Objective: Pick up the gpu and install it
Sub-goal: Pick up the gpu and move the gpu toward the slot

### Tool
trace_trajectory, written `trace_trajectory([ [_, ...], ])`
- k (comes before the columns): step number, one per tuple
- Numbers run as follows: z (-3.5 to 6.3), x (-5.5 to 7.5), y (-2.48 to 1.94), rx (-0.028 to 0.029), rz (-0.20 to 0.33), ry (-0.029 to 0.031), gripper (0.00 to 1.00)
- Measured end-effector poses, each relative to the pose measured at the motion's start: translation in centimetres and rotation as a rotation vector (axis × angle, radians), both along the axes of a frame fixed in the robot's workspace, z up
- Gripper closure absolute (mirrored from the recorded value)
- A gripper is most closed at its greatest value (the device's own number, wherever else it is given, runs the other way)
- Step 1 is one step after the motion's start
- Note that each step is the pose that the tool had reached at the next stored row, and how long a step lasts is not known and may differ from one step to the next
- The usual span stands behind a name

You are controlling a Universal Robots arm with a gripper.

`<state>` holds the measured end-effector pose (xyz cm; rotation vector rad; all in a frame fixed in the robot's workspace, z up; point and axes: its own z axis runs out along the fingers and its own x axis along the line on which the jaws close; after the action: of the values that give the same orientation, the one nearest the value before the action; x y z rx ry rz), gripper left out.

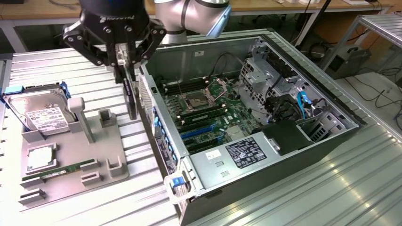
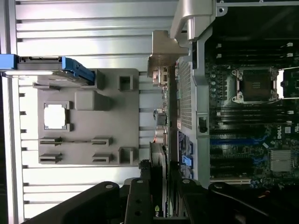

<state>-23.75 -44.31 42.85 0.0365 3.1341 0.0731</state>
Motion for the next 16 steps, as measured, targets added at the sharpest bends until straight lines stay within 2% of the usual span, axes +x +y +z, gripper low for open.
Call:
trace_trajectory([
  [1, 0.23, 0.4, -0.13, 0.0008, 0.0, 0.0, 0.74],
  [4, 0.88, 3.1, -0.76, 0.0046, 0.0, 0.0003, 0.74],
  [5, 0.91, 3.6, -0.83, 0.0053, 0.0, 0.0002, 0.74],
  [11, 0.92, 6.8, -0.98, 0.0124, 0.0, 0.0003, 0.74],
  [16, 0.63, 9.4, -0.97, 0.012, 0.001, 0.0009, 0.74],
])
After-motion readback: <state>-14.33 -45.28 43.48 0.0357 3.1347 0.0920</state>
